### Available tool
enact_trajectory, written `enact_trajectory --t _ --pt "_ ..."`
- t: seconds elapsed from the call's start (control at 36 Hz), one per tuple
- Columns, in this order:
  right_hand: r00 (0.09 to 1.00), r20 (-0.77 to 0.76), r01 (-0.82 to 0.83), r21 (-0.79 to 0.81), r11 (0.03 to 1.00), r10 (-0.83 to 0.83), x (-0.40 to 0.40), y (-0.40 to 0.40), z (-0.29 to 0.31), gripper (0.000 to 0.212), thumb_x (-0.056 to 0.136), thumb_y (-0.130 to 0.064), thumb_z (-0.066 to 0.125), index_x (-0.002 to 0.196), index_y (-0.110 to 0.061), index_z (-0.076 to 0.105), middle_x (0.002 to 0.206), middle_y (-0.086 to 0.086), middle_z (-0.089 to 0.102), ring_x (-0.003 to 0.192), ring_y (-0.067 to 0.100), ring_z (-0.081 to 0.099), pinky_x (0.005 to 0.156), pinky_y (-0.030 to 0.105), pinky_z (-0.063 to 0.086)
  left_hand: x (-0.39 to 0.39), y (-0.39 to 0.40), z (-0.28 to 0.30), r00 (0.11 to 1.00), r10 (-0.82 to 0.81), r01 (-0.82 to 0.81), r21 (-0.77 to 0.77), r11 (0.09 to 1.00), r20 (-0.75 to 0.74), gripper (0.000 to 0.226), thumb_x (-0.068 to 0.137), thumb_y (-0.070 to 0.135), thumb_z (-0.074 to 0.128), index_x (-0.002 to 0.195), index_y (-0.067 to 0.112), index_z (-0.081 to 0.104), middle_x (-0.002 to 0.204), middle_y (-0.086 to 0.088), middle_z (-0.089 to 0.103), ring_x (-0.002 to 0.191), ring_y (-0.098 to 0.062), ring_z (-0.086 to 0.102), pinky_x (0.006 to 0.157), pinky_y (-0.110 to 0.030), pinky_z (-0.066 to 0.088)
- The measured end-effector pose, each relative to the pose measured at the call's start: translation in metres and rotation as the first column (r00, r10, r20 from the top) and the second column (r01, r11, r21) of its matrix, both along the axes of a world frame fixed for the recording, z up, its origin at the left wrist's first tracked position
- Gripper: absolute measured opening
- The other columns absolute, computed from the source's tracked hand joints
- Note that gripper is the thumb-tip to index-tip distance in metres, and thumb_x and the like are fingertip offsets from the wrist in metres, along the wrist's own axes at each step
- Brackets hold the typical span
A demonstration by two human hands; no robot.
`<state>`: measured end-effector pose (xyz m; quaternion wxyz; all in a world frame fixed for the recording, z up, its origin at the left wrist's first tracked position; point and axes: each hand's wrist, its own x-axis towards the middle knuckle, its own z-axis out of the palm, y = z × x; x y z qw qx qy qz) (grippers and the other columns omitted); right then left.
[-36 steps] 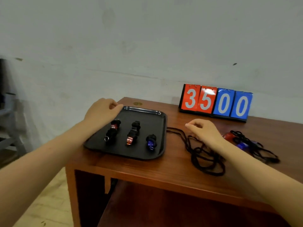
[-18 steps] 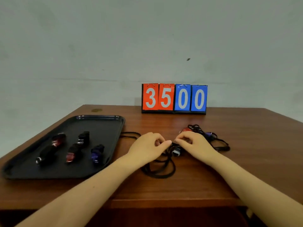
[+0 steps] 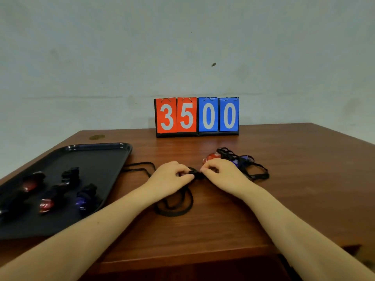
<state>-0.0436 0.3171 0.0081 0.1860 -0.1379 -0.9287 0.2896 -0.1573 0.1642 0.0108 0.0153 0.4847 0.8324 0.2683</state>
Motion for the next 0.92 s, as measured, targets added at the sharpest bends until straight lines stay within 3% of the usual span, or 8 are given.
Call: enact_trajectory --t 0.11,0.22,0.31,0.42,0.53,0.67,0.78,0.92 --pt "1.0 -0.017 0.003 -0.048 0.999 -0.003 0.0 -0.002 0.0 0.014 0.093 -0.034 0.057 0.103 -0.03 0.067 0.093 -0.012 0.064 0.087 0.002 0.058 0.072 0.015 0.044 -0.008 0.005 0.005 0.992 -0.008 0.004 0.032 0.999 0.122 0.023 0.096 0.035 0.052 0.102 0.022 0.071 0.103 0.007 0.061 0.099 -0.008 0.054 0.087 -0.026 0.042" --pt "0.991 -0.116 0.075 0.03 0.997 -0.071 -0.003 -0.003 0.002 0.007 0.092 -0.026 0.059 0.097 -0.029 0.063 0.089 -0.007 0.06 0.082 0.007 0.056 0.07 0.017 0.043 -0.01 0.018 0.017 0.969 -0.021 -0.004 0.101 0.995 0.246 0.031 0.1 0.035 0.045 0.115 0.018 0.066 0.108 0.01 0.055 0.105 -0.006 0.049 0.087 -0.022 0.034" --pt "0.963 -0.238 0.139 0.03 0.99 -0.128 -0.003 -0.002 0.004 0.007 0.092 -0.026 0.059 0.092 -0.024 0.065 0.089 -0.008 0.056 0.083 0.006 0.053 0.072 0.018 0.039 -0.008 0.026 0.016 0.923 -0.055 -0.038 0.232 0.972 0.382 0.027 0.1 0.038 0.043 0.111 0.025 0.064 0.108 0.012 0.059 0.097 -0.002 0.052 0.077 -0.018 0.038" --pt "0.933 -0.328 0.137 -0.056 0.989 -0.148 0.0 -0.002 0.008 0.013 0.094 -0.025 0.057 0.084 -0.026 0.065 0.09 -0.011 0.056 0.091 0.004 0.053 0.083 0.021 0.043 -0.008 0.031 0.006 0.834 -0.067 -0.155 0.348 0.925 0.548 0.021 0.101 0.038 0.042 0.096 0.031 0.061 0.095 0.005 0.064 0.09 -0.009 0.057 0.075 -0.024 0.042" --pt "0.932 -0.32 0.068 -0.305 0.95 -0.17 0.001 -0.005 0.013 0.024 0.097 -0.026 0.051 0.081 -0.018 0.067 0.087 -0.004 0.066 0.087 0.008 0.061 0.09 0.032 0.048 -0.019 0.033 0.012 0.681 -0.082 -0.356 0.427 0.831 0.727 0.023 0.101 0.033 0.045 0.087 0.024 0.061 0.096 -0.006 0.067 0.082 -0.017 0.058 0.082 -0.034 0.049" --pt "0.939 -0.314 -0.049 -0.519 0.853 -0.138 0.001 -0.01 0.018 0.036 0.099 -0.026 0.047 0.078 -0.005 0.067 0.078 0.007 0.068 0.088 0.021 0.066 0.095 0.032 0.043 -0.029 0.022 0.007 0.825 -0.006 -0.322 0.477 0.818 0.566 0.028 0.101 0.035 0.042 0.105 0.019 0.065 0.092 0.0 0.065 0.082 -0.011 0.059 0.074 -0.024 0.05" --pt "0.96 -0.278 -0.192 -0.739 0.646 -0.033 -0.006 -0.009 0.024 0.023 0.098 -0.022 0.05 0.084 -0.008 0.061 0.06 0.004 0.052 0.063 0.021 0.054 0.077 0.033 0.048 -0.03 0.018 0.01 0.853 0.042 -0.358 0.525 0.772 0.52 0.022 0.101 0.035 0.041 0.097 0.023 0.059 0.086 0.001 0.062 0.079 -0.01 0.057 0.066 -0.019 0.044" --pt "0.965 -0.254 -0.249 -0.825 0.508 0.059 -0.019 -0.004 0.052 0.019 0.096 -0.023 0.052 0.093 -0.006 0.062 0.057 -0.001 0.041 0.055 0.013 0.045 0.071 0.03 0.042 -0.04 0.015 0.011 0.86 0.14 -0.428 0.543 0.723 0.492 0.022 0.101 0.036 0.041 0.084 0.032 0.055 0.09 0.0 0.063 0.085 -0.014 0.059 0.071 -0.02 0.046"
